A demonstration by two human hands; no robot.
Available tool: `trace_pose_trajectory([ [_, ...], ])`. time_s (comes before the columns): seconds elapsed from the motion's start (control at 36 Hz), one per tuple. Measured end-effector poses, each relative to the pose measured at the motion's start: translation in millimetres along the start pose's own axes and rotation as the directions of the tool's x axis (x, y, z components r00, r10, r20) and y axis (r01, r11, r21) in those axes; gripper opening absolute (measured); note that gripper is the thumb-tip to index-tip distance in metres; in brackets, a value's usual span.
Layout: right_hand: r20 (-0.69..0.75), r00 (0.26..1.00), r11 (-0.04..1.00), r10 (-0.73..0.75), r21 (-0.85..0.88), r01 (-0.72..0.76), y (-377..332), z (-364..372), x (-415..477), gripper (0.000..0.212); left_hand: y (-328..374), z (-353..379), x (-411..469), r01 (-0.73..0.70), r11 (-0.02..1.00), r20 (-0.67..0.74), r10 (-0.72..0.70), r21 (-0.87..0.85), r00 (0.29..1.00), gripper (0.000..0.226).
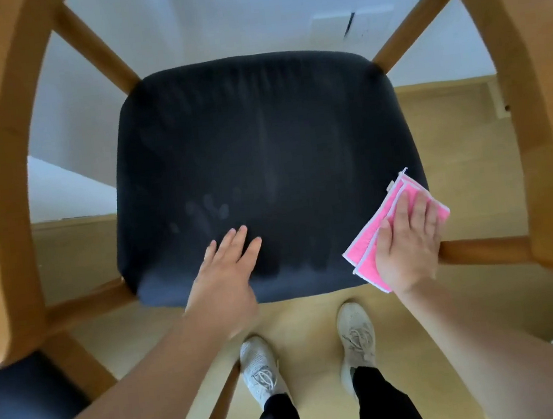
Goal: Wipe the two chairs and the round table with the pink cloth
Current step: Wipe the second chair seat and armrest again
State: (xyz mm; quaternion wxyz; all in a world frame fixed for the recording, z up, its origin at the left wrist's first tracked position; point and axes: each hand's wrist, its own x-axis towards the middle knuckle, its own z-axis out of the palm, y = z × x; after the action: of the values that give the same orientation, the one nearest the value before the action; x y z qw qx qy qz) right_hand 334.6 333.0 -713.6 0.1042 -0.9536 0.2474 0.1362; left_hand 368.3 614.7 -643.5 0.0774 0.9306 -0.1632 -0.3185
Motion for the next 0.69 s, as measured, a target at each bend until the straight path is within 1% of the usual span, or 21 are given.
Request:
trace_pose_trajectory([
  [0.06, -0.016, 1.0, 1.0, -0.015, -0.001, 0.015, 1, 0, 2, 0.073, -2, 7, -26, 0.036, 0.997, 0.032, -0.034, -0.063, 0.999, 0.072],
  [0.14, -0.008, 0.999, 0.999, -0.052, -0.017, 0.052, -1, 2, -3, 0.071, -8, 16, -59, 0.145, 0.975, 0.025, -0.143, -0.167, 0.989, 0.071],
  [0.25, 0.01, 0.981, 0.976, -0.194, -0.096, 0.194, -15, 9, -17, 0.066, -17, 21, -84, 0.283, 0.909, 0.005, -0.296, -0.307, 0.955, 0.068],
  [0.36, -0.017, 0.975, 0.97, -0.22, -0.108, 0.217, -27, 13, -20, 0.066, -26, 20, -98, 0.29, 0.894, -0.046, -0.324, -0.343, 0.945, 0.066],
  [0.42, -0.023, 0.961, 0.955, -0.274, -0.124, 0.269, -34, 14, -25, 0.066, -31, 22, -106, 0.285, 0.884, -0.055, -0.327, -0.371, 0.943, 0.064],
  [0.53, 0.052, 0.893, 0.875, -0.447, -0.185, 0.448, -71, 26, -45, 0.066, -41, 25, -121, 0.287, 0.886, -0.04, -0.323, -0.365, 0.946, 0.059],
  [0.61, 0.066, 0.831, 0.807, -0.553, -0.204, 0.554, -108, 34, -60, 0.064, -51, 23, -133, 0.254, 0.89, -0.094, -0.31, -0.378, 0.946, 0.058],
  [0.69, 0.08, 0.763, 0.733, -0.642, -0.229, 0.641, -144, 41, -75, 0.065, -57, 15, -140, 0.254, 0.89, -0.13, -0.323, -0.378, 0.937, 0.057],
])
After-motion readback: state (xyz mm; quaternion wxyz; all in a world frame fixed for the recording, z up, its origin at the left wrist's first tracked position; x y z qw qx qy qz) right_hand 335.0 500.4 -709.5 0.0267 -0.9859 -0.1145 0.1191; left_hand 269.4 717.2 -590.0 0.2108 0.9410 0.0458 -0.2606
